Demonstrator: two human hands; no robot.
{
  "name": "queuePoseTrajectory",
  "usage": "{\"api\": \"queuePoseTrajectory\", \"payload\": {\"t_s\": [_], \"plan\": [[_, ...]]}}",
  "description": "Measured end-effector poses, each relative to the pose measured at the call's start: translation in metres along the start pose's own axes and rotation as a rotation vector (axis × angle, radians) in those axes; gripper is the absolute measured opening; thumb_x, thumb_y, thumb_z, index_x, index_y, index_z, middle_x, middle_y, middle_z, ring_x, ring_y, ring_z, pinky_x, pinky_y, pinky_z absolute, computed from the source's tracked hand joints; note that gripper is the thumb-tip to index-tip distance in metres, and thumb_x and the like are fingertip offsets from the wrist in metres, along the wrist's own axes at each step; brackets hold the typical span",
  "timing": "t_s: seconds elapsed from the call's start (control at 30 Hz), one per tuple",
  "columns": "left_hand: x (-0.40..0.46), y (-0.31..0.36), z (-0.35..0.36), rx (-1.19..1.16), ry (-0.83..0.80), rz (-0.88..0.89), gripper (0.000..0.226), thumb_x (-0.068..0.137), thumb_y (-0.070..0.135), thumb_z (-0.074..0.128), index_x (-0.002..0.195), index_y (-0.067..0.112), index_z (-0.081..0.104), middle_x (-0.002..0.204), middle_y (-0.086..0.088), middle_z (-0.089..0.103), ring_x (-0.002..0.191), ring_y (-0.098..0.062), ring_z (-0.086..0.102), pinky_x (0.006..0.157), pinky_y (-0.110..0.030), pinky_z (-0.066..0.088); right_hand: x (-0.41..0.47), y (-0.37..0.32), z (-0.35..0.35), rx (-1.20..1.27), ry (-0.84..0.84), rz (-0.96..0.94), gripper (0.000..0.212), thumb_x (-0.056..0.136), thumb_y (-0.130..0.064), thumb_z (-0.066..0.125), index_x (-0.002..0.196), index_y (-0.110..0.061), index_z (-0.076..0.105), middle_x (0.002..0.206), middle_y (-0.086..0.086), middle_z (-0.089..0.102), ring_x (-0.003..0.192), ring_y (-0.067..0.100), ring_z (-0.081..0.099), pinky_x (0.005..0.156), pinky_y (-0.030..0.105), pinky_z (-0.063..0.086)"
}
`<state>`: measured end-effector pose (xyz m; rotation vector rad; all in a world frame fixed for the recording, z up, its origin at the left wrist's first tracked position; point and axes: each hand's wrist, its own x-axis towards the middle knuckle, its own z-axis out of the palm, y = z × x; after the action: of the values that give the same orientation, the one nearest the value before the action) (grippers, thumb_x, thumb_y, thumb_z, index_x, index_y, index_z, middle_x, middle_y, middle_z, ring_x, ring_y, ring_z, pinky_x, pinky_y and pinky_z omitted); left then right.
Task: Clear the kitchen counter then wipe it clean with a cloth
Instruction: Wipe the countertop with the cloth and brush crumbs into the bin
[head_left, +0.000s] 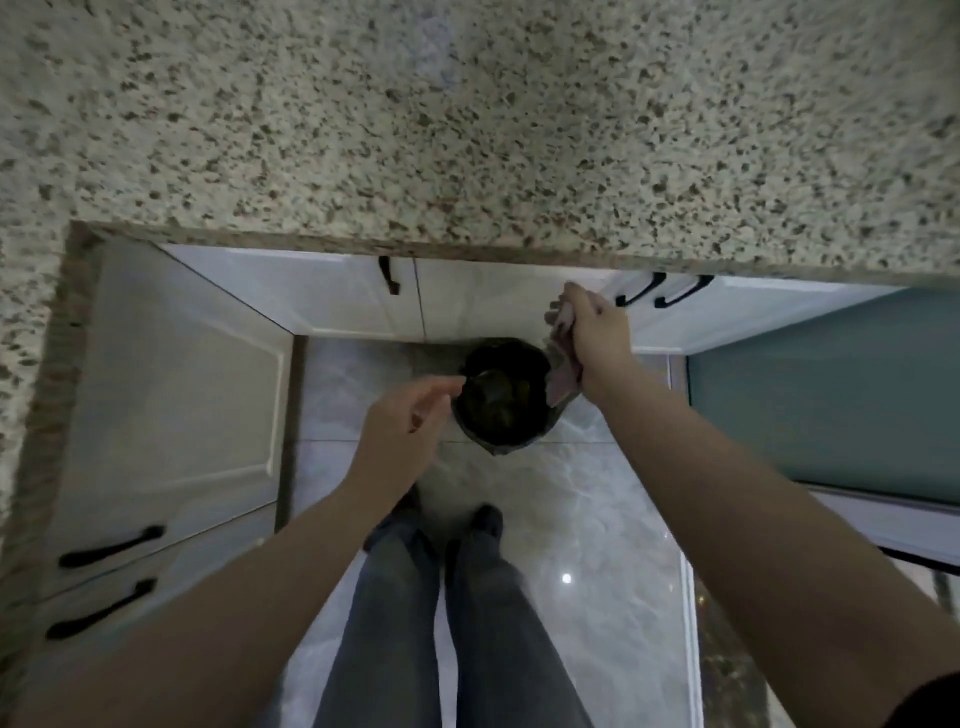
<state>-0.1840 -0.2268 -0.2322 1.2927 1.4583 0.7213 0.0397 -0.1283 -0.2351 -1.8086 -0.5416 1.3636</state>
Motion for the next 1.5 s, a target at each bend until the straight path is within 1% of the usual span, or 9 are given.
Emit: {"api": "queuePoseTrajectory", "payload": {"t_s": [0.2,0.27,0.37,0.63,0.87,1.03,1.13,1.27,1.5], "plan": [[0.062,-0.069,0.076,-0.311,-0.2,-0.723,0.024,0.096,0.028,0.058,0.12,0.025,0.063,0.129,-0.001,0.06,0.107,-0.017,0.06,0.081,-0.025,0.05,0.064,0.108,-0.007,0.44,0.016,0.404,0.036,0.094,-0.049,0.056,0.098,-0.015,0.067,0.089,0.008,0.063,0.076,0.025,0.059,0.077,0.044,0.058],[0.084,-0.088,0.095,-0.439,-0.252,-0.884,0.041,0.096,0.038,0.057,0.133,0.02,0.052,0.132,-0.002,0.055,0.118,-0.024,0.056,0.097,-0.036,0.049,0.078,0.138,-0.01,0.519,-0.006,0.444,0.062,0.093,-0.054,0.054,0.141,-0.014,0.052,0.125,0.014,0.052,0.108,0.028,0.047,0.116,0.059,0.029],[0.107,-0.127,0.125,-0.586,-0.361,-0.961,0.055,0.09,0.055,0.057,0.137,0.028,0.049,0.132,0.002,0.058,0.123,-0.026,0.054,0.106,-0.05,0.043,0.093,0.171,-0.012,0.734,-0.133,0.467,0.057,0.1,-0.048,0.038,0.148,-0.017,0.036,0.145,0.015,0.045,0.119,0.027,0.047,0.122,0.046,0.01],[0.136,-0.193,0.185,-0.484,-0.205,-0.718,0.018,0.086,0.023,0.072,0.103,0.019,0.066,0.105,-0.009,0.07,0.094,-0.025,0.069,0.074,-0.036,0.059,0.112,0.228,-0.022,0.814,-0.217,0.414,0.09,0.084,-0.061,0.061,0.154,-0.015,0.03,0.158,0.015,0.032,0.146,0.033,0.03,0.122,0.049,0.018],[0.146,-0.219,0.203,-0.197,-0.119,-0.657,0.007,0.088,0.021,0.067,0.085,0.025,0.062,0.094,-0.007,0.067,0.093,-0.027,0.066,0.081,-0.044,0.058,0.12,0.25,-0.042,0.635,-0.226,0.513,0.035,0.101,-0.022,0.05,0.126,-0.002,0.064,0.128,0.022,0.064,0.116,0.029,0.065,0.097,0.043,0.054],[0.145,-0.224,0.214,0.183,0.057,-0.324,0.028,0.093,0.022,0.057,0.12,0.016,0.061,0.122,-0.006,0.062,0.117,-0.021,0.058,0.096,-0.034,0.048,0.127,0.271,-0.04,0.713,-0.134,0.52,0.078,0.084,-0.02,0.077,0.15,-0.02,0.036,0.142,0.015,0.053,0.126,0.029,0.056,0.106,0.046,0.045],[0.136,-0.213,0.231,0.064,-0.283,-0.058,0.046,0.098,0.033,0.038,0.139,0.017,0.05,0.145,-0.006,0.047,0.134,-0.01,0.038,0.114,-0.03,0.029,0.123,0.268,-0.033,0.818,-0.202,0.534,0.044,0.099,-0.028,0.056,0.139,-0.011,0.049,0.137,0.015,0.056,0.125,0.027,0.057,0.11,0.04,0.042],[0.149,-0.206,0.238,0.385,-0.367,-0.187,0.053,0.101,0.042,0.022,0.149,0.021,0.029,0.16,-0.009,0.022,0.148,-0.032,0.016,0.119,-0.055,0.015,0.113,0.271,-0.03,0.931,-0.175,0.468,0.073,0.078,-0.006,0.066,0.147,-0.009,0.041,0.147,0.022,0.046,0.132,0.034,0.05,0.114,0.039,0.038],[0.154,-0.211,0.225,0.401,-0.376,-0.28,0.074,0.093,0.062,0.029,0.156,0.028,0.007,0.164,-0.003,0.005,0.15,-0.03,0.009,0.119,-0.053,0.014,0.109,0.248,-0.028,0.886,-0.11,0.369,0.08,0.072,0.013,0.031,0.146,-0.014,0.042,0.134,0.026,0.054,0.114,0.039,0.055,0.094,0.044,0.046]]}}
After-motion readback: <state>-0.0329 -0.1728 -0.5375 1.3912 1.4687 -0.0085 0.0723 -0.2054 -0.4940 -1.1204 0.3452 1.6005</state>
